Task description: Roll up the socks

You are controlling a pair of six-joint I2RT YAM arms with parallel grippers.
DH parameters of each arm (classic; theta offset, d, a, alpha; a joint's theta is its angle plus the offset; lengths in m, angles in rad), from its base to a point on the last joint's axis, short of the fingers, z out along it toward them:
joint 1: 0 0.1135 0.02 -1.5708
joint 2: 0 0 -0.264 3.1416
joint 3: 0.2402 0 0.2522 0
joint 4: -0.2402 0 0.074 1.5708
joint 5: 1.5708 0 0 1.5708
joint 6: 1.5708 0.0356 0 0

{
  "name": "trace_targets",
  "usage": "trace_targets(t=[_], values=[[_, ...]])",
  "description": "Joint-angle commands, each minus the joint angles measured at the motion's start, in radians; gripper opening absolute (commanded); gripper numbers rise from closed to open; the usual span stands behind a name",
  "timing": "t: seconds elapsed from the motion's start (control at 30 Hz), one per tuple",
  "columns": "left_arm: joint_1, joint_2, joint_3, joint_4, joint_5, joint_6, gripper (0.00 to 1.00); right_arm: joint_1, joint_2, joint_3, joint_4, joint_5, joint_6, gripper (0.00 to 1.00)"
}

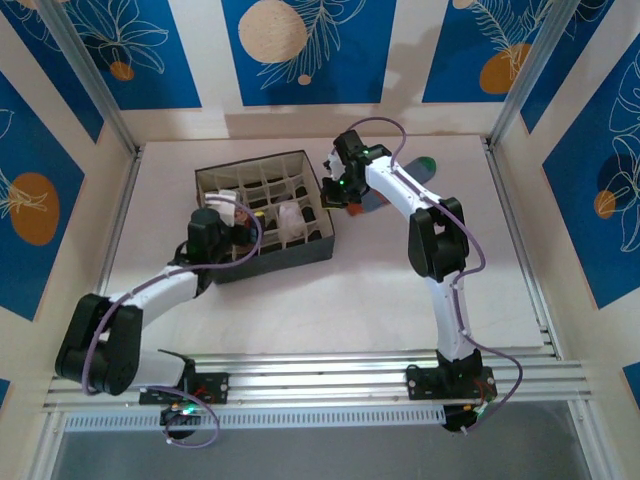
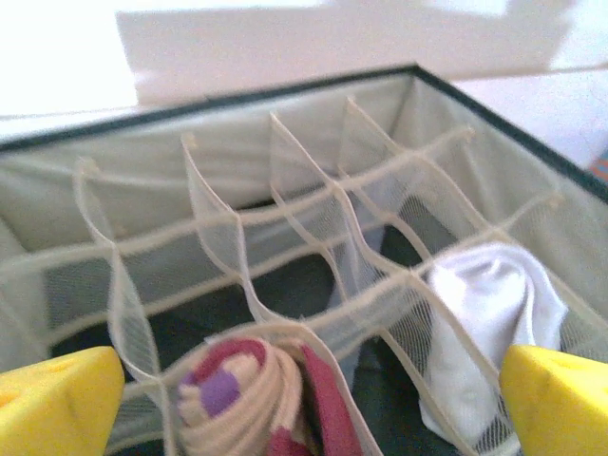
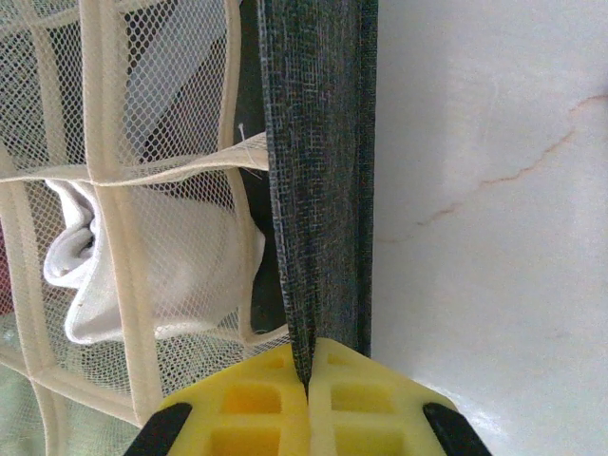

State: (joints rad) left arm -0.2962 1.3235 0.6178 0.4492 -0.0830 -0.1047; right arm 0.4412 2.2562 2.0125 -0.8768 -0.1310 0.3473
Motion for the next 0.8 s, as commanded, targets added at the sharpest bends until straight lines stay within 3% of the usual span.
trace_targets(t=[0.0,0.13,0.2,0.5,0.6,0.77], values=[[0.025,-0.049,0.106,-0.166,-0.116,0.022,1.0,0.024,0.051,0.026,-0.013,-0.004,0.056,0.0],[0.034,-0.067,0.176,-0.272,-0.276,-0.012,1.0,0.052,0.086,0.069,0.001,-0.024,0.089,0.0],[0.043,-0.08,0.178,-0.277,-0.298,-0.044,1.0,0.069,0.11,0.107,0.001,-0.028,0.099,0.04],[0.076,-0.129,0.185,-0.344,-0.006,-0.023,1.0,0.158,0.245,0.374,-0.029,-0.103,0.084,0.35],[0.075,-0.119,0.221,-0.419,0.084,-0.017,1.0,0.164,0.233,0.387,-0.017,-0.128,0.066,0.43],[0.066,-0.078,0.24,-0.448,0.213,-0.058,0.95,0.145,0.154,0.343,-0.012,-0.11,0.02,0.49]])
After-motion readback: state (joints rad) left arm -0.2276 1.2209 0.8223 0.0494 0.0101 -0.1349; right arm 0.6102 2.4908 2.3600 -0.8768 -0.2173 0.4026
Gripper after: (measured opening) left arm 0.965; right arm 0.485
